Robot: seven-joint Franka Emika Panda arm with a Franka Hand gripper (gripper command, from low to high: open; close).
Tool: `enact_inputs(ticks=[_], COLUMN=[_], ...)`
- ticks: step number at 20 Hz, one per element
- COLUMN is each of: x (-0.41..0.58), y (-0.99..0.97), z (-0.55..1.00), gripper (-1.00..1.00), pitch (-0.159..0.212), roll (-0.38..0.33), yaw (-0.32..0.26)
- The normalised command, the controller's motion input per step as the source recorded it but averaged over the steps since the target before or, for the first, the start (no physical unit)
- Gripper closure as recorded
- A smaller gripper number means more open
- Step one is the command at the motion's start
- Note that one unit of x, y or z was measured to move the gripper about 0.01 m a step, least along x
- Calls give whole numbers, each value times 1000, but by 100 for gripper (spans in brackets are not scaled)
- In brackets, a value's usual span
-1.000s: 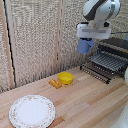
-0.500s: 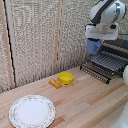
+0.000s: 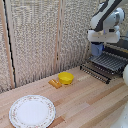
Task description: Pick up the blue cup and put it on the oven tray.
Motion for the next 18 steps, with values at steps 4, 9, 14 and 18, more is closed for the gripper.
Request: enact_inputs(ticks=[4,9,14,18], x=[235,154,9,16], y=[-569,-667,-579,-267], z=[-6,0,0,16], gripper=[100,100,100,-100], pitch=[202,164,69,0], roll=[-46,-9,2,0], yaw=[-205,-159,-114,-25])
